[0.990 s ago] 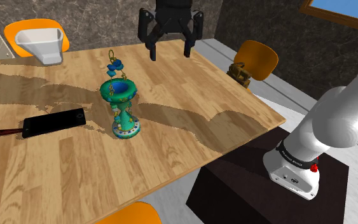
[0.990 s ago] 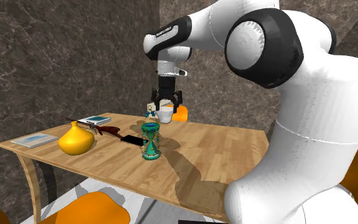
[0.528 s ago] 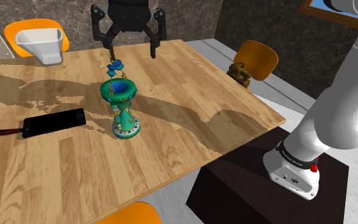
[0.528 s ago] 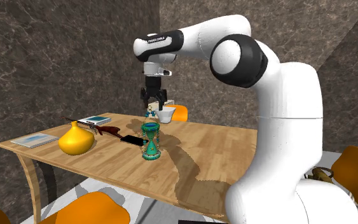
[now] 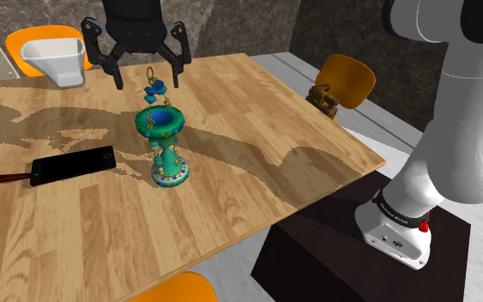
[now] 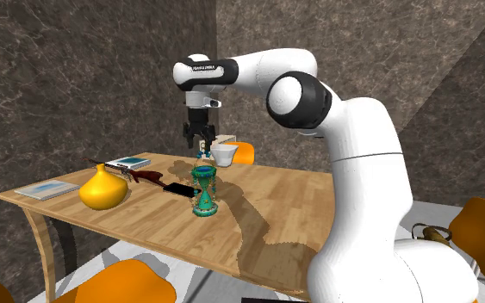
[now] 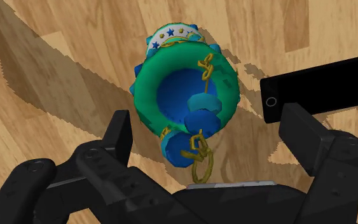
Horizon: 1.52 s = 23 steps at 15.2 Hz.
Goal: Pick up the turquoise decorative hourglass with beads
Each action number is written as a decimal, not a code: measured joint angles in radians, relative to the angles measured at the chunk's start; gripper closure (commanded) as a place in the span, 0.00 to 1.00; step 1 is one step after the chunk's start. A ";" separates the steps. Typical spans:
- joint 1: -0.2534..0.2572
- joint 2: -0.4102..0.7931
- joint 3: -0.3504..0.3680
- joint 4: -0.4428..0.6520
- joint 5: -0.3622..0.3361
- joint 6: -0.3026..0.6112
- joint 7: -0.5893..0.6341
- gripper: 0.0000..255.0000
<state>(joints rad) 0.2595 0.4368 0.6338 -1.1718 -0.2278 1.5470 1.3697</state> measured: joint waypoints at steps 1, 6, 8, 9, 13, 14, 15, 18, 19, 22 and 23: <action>-0.006 -0.005 0.000 -0.023 0.003 0.017 0.000 0.00; -0.020 -0.015 0.000 -0.085 0.008 0.070 0.000 1.00; -0.021 -0.016 0.000 -0.088 0.009 0.073 0.000 1.00; -0.021 -0.017 0.001 -0.089 0.009 0.074 0.000 1.00; -0.021 -0.017 0.001 -0.089 0.009 0.074 0.000 1.00; -0.021 -0.017 0.001 -0.089 0.009 0.074 0.000 1.00; -0.021 -0.017 0.001 -0.089 0.009 0.074 0.000 1.00; -0.008 -0.006 0.000 -0.043 0.003 0.037 0.002 1.00; -0.005 -0.002 0.000 -0.027 0.001 0.026 0.002 1.00; 0.009 0.009 -0.001 0.030 -0.005 -0.021 0.002 1.00; 0.018 0.019 -0.002 0.060 -0.011 -0.041 0.002 1.00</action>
<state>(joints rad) 0.2779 0.4560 0.6319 -1.1113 -0.2386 1.5057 1.3720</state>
